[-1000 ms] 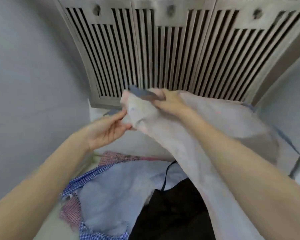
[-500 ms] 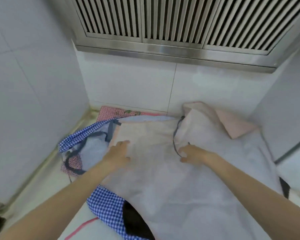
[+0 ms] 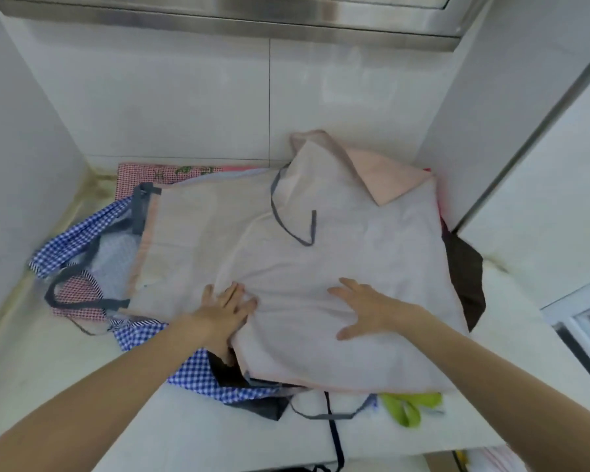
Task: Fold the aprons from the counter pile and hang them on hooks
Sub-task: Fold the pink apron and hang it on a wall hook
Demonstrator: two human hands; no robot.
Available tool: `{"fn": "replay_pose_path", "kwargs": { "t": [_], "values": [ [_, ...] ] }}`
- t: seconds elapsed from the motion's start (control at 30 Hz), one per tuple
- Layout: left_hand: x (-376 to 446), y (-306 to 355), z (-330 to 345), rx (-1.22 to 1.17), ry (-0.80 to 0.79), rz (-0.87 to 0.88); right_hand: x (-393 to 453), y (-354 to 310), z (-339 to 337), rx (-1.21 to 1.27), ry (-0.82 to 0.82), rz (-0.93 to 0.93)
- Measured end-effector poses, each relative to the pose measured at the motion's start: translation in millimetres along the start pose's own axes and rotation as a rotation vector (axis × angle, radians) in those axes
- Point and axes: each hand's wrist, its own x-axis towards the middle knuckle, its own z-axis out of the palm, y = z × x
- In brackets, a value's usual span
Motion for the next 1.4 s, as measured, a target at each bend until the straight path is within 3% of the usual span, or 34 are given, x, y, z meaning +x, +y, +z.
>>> {"fn": "replay_pose_path", "kwargs": {
  "t": [0.17, 0.23, 0.33, 0.47, 0.6, 0.73, 0.8, 0.93, 1.03, 1.2, 1.27, 1.33, 1.4],
  "values": [
    [-16, -2, 29, 0.033, 0.509, 0.116, -18, -35, 38, -0.155, 0.052, -0.132],
    [-20, 2, 34, -0.091, 0.592, 0.192, -23, -50, 55, -0.202, 0.055, -0.129],
    [-30, 2, 25, -0.303, 0.422, 0.137, -26, -73, 75, -0.284, 0.073, -0.082],
    [-44, -11, 13, -0.620, 0.356, 0.118, -25, -83, 82, -0.292, 0.061, 0.089],
    [-52, -25, 12, -0.848, 0.111, 0.126, -40, -76, 33, -0.140, -0.069, 0.239],
    [-47, -29, 24, -1.017, 0.056, 0.073, -49, -63, -27, 0.038, -0.324, 0.339],
    [-50, -32, 21, -1.114, 0.062, 0.017, -47, -50, -52, -0.001, -0.296, 0.414],
    [-51, -37, 16, -1.050, 0.211, -0.115, -29, -19, -71, -0.363, 0.044, 0.510],
    [-42, -29, 12, -0.941, 0.259, -0.260, -9, -1, -58, -0.448, 0.090, 0.556],
    [-19, -17, 5, -0.628, 0.282, -0.453, 8, 17, -43, -0.271, 0.077, 0.501],
    [-14, -7, -6, -0.515, 0.463, -0.491, 13, 28, -46, -0.141, 0.086, 0.477],
    [-9, 13, -21, -0.500, 0.818, -0.323, 16, 36, -47, 0.001, 0.166, 0.445],
    [1, 39, -39, -0.461, 0.987, 0.022, 16, 42, -45, 0.196, 0.320, 0.371]
  ]
}}
